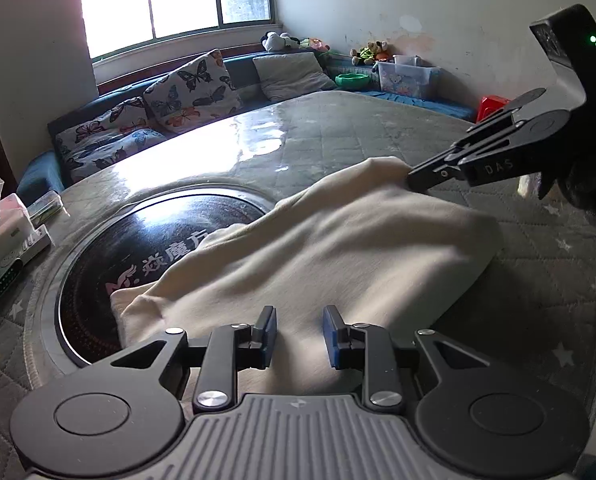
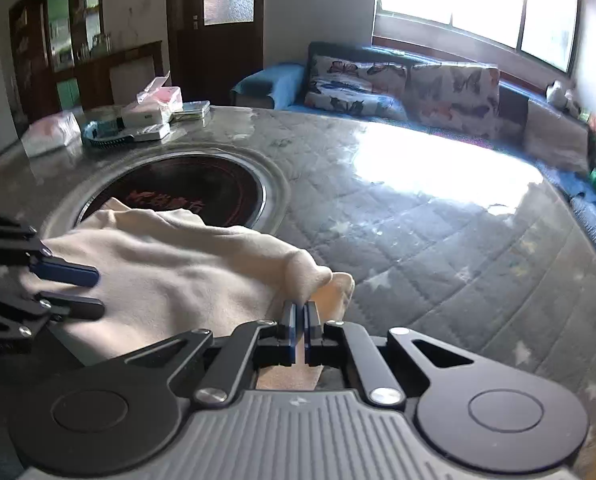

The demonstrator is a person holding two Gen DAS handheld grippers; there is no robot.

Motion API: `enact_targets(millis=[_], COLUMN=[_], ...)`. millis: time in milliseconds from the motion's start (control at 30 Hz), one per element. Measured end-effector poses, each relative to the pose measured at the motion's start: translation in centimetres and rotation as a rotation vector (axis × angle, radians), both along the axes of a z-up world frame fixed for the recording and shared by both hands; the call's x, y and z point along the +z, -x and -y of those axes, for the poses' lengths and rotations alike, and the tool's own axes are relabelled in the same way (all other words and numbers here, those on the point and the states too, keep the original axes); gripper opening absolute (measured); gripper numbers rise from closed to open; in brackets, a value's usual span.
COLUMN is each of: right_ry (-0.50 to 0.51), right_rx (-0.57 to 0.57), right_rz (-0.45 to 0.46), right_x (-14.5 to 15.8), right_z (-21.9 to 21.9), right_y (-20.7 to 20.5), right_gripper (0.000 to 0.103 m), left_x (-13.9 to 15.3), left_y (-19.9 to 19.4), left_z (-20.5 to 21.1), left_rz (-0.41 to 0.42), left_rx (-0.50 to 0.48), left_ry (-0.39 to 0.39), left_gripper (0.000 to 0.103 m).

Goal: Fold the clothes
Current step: 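Lift and fold the shirt side over the body with both grippers, then lower the folded side onto the shirt and open both grippers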

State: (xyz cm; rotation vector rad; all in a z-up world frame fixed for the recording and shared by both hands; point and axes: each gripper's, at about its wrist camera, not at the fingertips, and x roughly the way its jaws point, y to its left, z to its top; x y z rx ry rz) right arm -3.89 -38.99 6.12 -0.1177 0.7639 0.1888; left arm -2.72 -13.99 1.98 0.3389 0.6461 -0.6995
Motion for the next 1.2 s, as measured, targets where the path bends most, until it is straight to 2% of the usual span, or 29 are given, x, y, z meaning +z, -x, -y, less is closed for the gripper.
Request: enact_targets(millis=[133, 200, 267, 433, 567, 667, 733, 900, 1000, 1200], right_ry=[0.012, -0.016, 0.007, -0.006, -0.008, 0.002, -0.001, -0.008, -0.031, -0.027], right_rx=[-0.009, -0.023, -0.018, 0.091, 0.142, 0.134, 0.136, 0.141, 0.137, 0.14], right_rz=[-0.039, -0.048, -0.021, 0.027, -0.014, -0.059, -0.048, -0.065, -0.034, -0.046], right_x=[-1.6, -1.1, -0.3, 1.7, 0.6, -1.2, -1.5, -0.6, 0.1, -0.2], right_z=[0.2, 0.5, 0.4, -1.4, -2.8, -2.6, -2.3, -2.5, -2.5, -2.8], right_y=[-0.6, -0.5, 0.4, 3.1, 3.6, 3.5, 3.8, 3.3, 2.7, 1.6], right_gripper=[0.003, 0.004, 0.004, 0.004, 0.004, 0.003, 0.002, 0.003, 0.004, 0.004], left_x=[0.0, 0.4, 0.8, 1.3, 0.6, 0.3, 0.3, 1.5, 1.3, 0.9], left_y=[0.0, 0.0, -0.1, -0.4, -0.7, -0.4, -0.3, -0.7, -1.6, -2.5], left_z=[-0.4, -0.9, -1.6, -2.9, -3.8, -4.5, -4.9, -5.4, -5.7, -6.5], left_rz=[-0.003, -0.005, -0.005, -0.005, -0.032, -0.037, -0.043, -0.044, -0.068, -0.106], left_rx=[0.013, 0.025, 0.04, 0.083, 0.115, 0.115, 0.115, 0.146, 0.166, 0.183], left_ry=[0.007, 0.021, 0.037, 0.054, 0.041, 0.045, 0.054, 0.109, 0.115, 0.126], left_gripper=[0.029, 0.028, 0.029, 0.03, 0.029, 0.029, 0.029, 0.03, 0.03, 0.029])
